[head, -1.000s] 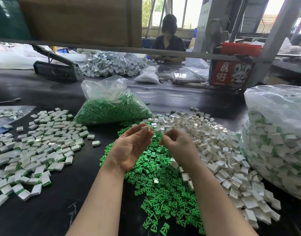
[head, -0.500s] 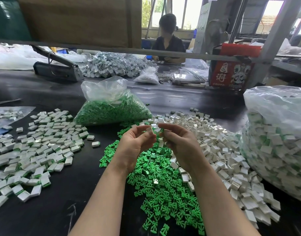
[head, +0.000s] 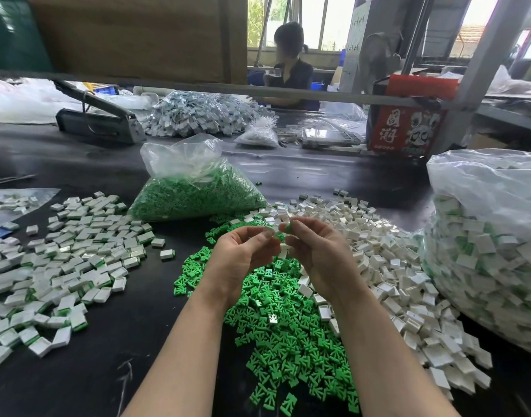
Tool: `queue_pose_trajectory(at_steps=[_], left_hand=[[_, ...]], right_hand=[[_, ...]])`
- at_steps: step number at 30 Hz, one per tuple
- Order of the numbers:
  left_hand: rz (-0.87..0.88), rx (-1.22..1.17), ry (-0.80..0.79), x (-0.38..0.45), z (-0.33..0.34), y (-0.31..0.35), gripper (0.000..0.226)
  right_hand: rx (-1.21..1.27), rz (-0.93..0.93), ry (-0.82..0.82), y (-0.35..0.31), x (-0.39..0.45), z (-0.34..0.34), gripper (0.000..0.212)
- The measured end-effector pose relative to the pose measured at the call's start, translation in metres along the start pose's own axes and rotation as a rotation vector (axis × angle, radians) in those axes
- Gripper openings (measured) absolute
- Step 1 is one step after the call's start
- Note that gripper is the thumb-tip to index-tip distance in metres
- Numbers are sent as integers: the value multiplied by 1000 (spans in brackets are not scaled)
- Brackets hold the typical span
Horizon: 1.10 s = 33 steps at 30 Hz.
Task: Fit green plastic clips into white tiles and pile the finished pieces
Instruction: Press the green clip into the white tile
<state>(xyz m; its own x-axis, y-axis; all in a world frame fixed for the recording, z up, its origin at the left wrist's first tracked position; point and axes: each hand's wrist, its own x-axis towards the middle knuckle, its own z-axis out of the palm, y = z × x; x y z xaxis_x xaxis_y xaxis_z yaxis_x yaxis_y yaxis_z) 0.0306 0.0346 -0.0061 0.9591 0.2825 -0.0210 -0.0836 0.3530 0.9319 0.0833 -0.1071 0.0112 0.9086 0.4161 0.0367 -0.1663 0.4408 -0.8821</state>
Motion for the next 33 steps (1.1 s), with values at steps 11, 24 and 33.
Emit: queue_pose_trajectory(at_steps=[11,24,33], left_hand=[[57,99,-40,-2,1,-3,31],[111,152,-47,-6,3,0,24],[107,-7,-110,-3,3,0,18]], right_hand=[[-177,-152,109,9,0,8,5],[-196,-142,144,15,2,7,11],[3,-57,71,8,1,8,30]])
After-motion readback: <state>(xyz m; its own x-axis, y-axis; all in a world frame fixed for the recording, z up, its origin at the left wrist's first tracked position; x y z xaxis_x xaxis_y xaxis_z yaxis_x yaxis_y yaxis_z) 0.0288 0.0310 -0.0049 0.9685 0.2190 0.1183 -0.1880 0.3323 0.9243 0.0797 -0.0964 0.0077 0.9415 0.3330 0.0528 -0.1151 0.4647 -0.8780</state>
